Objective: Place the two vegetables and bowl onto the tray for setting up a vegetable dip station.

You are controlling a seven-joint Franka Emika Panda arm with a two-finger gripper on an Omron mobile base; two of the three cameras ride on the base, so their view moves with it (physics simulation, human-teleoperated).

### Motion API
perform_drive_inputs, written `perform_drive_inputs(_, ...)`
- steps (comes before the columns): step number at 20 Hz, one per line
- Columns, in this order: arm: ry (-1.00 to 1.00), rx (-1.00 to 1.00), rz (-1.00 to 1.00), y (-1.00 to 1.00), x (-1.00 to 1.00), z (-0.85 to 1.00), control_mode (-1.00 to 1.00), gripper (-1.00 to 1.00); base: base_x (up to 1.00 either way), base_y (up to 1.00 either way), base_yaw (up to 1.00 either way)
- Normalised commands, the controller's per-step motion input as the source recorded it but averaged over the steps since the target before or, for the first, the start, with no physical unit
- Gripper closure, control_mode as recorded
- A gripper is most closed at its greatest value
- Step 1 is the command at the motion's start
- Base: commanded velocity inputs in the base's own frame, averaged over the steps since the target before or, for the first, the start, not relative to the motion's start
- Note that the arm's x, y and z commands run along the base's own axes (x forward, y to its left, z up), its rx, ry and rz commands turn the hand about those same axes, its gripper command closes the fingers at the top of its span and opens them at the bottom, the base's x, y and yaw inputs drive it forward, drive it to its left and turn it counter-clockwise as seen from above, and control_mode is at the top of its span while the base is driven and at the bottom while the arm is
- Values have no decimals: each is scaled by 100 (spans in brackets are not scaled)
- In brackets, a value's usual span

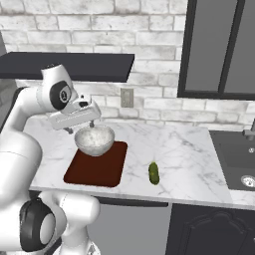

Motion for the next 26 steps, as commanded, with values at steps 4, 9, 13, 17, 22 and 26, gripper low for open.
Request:
perform_drive_inputs(4,6,0,0,-50,-12,1,-100,-100,0,0,0)
perform_drive_inputs(9,4,0,-1,-51,-10,0,-100,-100,0,0,0)
perform_drive_inputs(13,6,0,-2,-52,-7,0,-100,-100,0,0,0)
perform_drive_inputs(17,5,0,-1,-53,-7,0,-100,-100,0,0,0)
perform_drive_inputs(22,7,0,-5,-45,-1,-5,-100,-100,0,0,0)
perform_drive_inputs(26,4,0,-5,-43,0,-10,-100,-100,0,0,0)
